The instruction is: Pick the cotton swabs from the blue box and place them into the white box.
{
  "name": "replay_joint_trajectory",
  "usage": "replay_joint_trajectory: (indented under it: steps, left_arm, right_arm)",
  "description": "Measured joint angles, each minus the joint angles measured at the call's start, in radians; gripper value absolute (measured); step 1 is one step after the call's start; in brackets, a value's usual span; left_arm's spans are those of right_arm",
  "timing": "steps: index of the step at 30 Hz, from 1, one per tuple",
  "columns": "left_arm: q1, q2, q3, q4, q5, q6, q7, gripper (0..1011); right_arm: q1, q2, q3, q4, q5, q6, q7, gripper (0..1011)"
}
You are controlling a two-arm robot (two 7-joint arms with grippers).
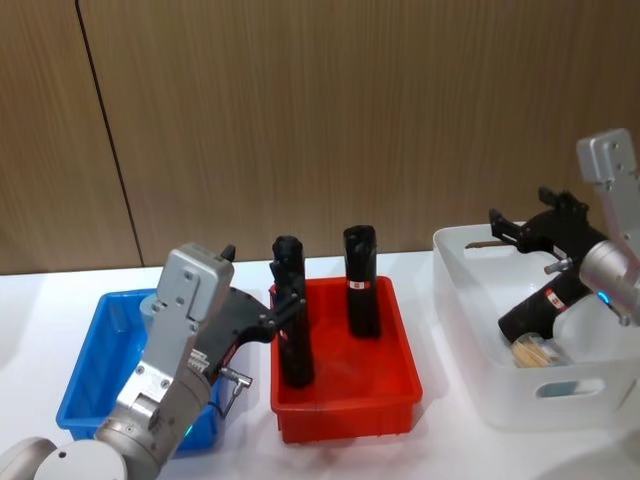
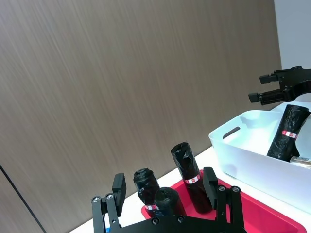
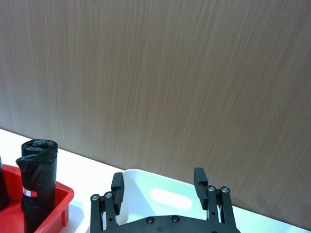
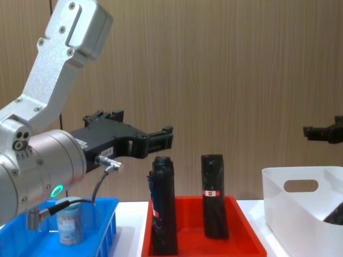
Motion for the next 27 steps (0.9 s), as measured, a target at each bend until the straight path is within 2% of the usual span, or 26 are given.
replay_joint_trajectory:
  steps: [1, 6, 27]
  left_arm:
    - [0.0, 0.0, 0.0, 0.0, 0.0, 0.0, 0.0, 1004]
    - [0.0, 0.0, 0.0, 0.0, 0.0, 0.0, 0.0, 1004]
    - [0.0, 0.0, 0.0, 0.0, 0.0, 0.0, 0.0, 1004]
  right_arm:
    - [0.0, 0.0, 0.0, 0.001, 0.002, -0.002, 0.0, 862]
    - [-0.001, 0.0, 0.0, 0.002, 0.006, -0.013, 0.003, 1001]
    - [-0.022, 0.003, 0.0, -0.03, 0.018, -0.03, 0.01, 1002]
